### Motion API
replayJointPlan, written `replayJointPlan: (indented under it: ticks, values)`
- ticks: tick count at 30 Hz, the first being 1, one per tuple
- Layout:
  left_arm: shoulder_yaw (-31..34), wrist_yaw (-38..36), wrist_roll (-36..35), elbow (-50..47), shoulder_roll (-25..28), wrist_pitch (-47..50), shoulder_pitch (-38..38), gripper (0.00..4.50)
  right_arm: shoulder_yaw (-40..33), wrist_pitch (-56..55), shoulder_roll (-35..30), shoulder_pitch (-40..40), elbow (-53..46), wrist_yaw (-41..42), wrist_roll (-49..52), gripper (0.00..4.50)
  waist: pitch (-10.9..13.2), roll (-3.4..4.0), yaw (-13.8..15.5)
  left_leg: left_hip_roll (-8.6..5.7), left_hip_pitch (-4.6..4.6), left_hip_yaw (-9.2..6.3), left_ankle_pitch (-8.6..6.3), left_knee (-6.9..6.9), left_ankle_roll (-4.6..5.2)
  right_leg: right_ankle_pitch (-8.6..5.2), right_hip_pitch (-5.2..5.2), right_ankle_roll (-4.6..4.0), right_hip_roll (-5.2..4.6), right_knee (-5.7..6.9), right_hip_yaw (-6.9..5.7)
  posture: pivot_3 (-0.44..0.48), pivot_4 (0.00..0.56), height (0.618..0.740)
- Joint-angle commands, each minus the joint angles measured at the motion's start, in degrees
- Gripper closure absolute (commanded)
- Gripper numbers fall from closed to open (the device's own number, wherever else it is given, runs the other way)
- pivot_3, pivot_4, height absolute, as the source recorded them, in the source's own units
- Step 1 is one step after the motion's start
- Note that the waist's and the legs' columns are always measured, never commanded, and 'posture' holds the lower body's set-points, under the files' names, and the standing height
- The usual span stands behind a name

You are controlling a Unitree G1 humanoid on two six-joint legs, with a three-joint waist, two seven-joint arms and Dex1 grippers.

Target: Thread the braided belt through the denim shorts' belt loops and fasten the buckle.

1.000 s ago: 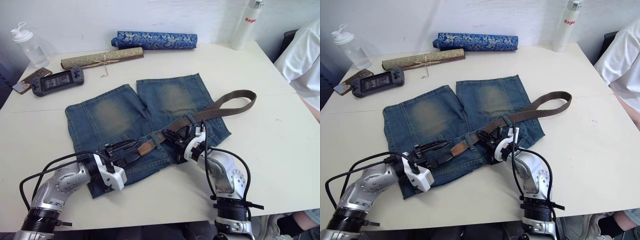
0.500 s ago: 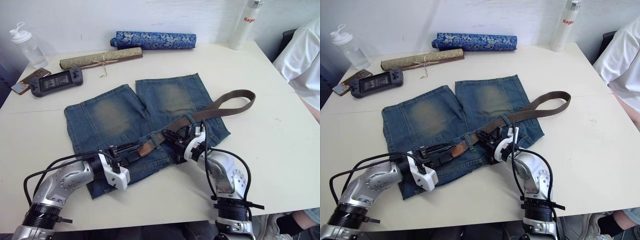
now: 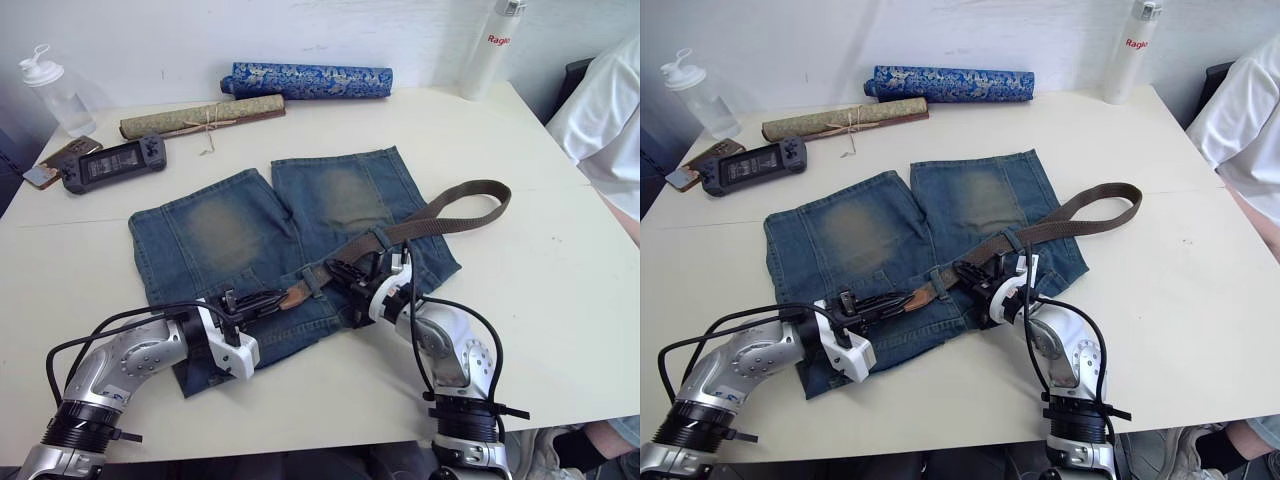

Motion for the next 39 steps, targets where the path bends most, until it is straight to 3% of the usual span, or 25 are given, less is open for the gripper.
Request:
replayJointPlan:
  ticks: [1,5,10,11,14,16,18,21,24,27,34,39]
  values:
    - [1.88,0.01,-1.89,-2.72,1.59,2.07,1.49,4.44,-2.77,-2.13,2.05,-1.12,-3.98,-0.44,0.91,4.50,0.00,0.00,-0.05,0.00,0.00,0.00,0.00,0.00,0.00,0.00,-0.01,0.00,0.00,0.00,0.00,0.000,0.150,0.645]
    - [2.97,-0.41,-3.40,-5.53,2.62,4.10,3.01,4.50,-5.28,-4.88,2.20,-1.10,-9.83,-1.41,0.91,2.91,0.00,0.01,0.00,0.00,-0.03,0.01,0.00,-0.01,0.00,0.00,-0.07,0.00,0.00,0.02,0.02,0.000,0.150,0.645]
    - [3.16,-0.40,-3.87,-6.86,2.90,5.85,4.13,4.50,-5.63,-6.12,0.78,-0.23,-14.33,-2.56,0.91,0.31,0.00,0.01,-0.08,0.01,-0.03,0.00,0.00,-0.03,0.00,-0.01,-0.08,0.00,0.02,0.02,0.02,0.000,0.150,0.645]
    - [3.17,-0.41,-3.93,-6.99,2.91,6.05,4.22,4.50,-5.53,-6.26,0.53,-0.11,-14.72,-2.62,0.91,0.07,0.00,0.01,-0.11,0.02,-0.03,0.00,0.00,-0.03,0.00,-0.02,-0.08,-0.01,0.03,0.02,0.01,0.000,0.150,0.645]
    - [3.11,-0.41,-4.00,-7.22,2.99,6.35,4.31,4.50,-5.24,-6.67,0.39,0.04,-14.98,-2.68,0.91,0.07,0.00,0.01,-0.11,0.02,-0.04,0.01,0.00,-0.03,0.00,-0.03,-0.11,-0.01,0.03,0.05,0.02,0.000,0.150,0.645]
    - [2.73,-0.80,-4.90,-7.63,2.53,7.21,4.03,4.50,-0.51,11.58,-25.17,3.21,-29.10,17.12,-14.62,0.07,0.11,0.19,0.16,0.02,-0.07,0.00,0.00,-0.03,0.00,-0.03,-0.09,-0.01,0.04,0.05,0.01,0.000,0.150,0.645]
    - [2.41,-1.05,-5.44,-7.75,2.29,7.59,3.72,4.50,4.25,14.69,-43.13,7.39,-38.91,34.55,-30.76,0.07,0.22,0.55,1.38,-0.23,-0.37,0.00,0.00,0.14,-0.01,-0.01,-0.16,0.06,-0.18,-0.07,0.05,0.000,0.150,0.645]
    - [2.02,-1.39,-6.17,-7.45,2.19,7.79,3.19,4.50,9.73,4.01,-55.63,13.63,-42.49,50.83,-49.89,0.07,-0.18,-0.42,1.43,-0.23,0.31,-0.04,0.07,-0.44,0.89,0.01,0.61,0.35,-0.19,-0.83,-0.17,0.000,0.150,0.645]
    - [1.45,-1.67,-6.50,-6.73,1.94,7.70,2.18,4.50,16.51,-12.22,-65.36,20.35,-41.05,63.88,-73.73,0.07,-0.07,-0.25,1.79,-0.01,0.51,-0.03,-0.01,-0.38,1.02,0.04,0.85,0.26,-0.02,-0.93,-0.23,0.000,0.150,0.645]
    - [1.15,-1.64,-6.56,-6.32,1.88,7.41,1.68,4.50,19.22,-21.33,-65.43,21.02,-36.27,66.93,-85.49,0.07,-0.06,-0.26,1.83,-0.07,0.96,0.07,-0.10,-0.40,0.86,0.09,1.48,0.35,-0.14,-1.34,-0.24,0.000,0.150,0.645]
    - [0.55,-1.99,-7.09,-6.31,1.29,7.80,0.93,4.50,29.00,-33.06,-64.23,14.13,-25.06,68.63,-114.02,0.07,-0.04,-0.30,2.06,-0.14,0.86,0.11,-0.25,-0.25,0.29,0.18,1.45,0.52,-0.25,-1.44,-0.18,0.000,0.150,0.645]
    - [0.50,-2.13,-7.10,-6.84,1.02,8.12,0.84,4.50,30.22,-35.76,-61.45,12.94,-19.31,68.29,-123.70,0.07,-0.16,-0.51,2.23,-0.14,0.92,0.12,-0.25,-0.21,0.24,0.19,1.53,0.54,-0.25,-1.42,-0.17,0.000,0.150,0.645]
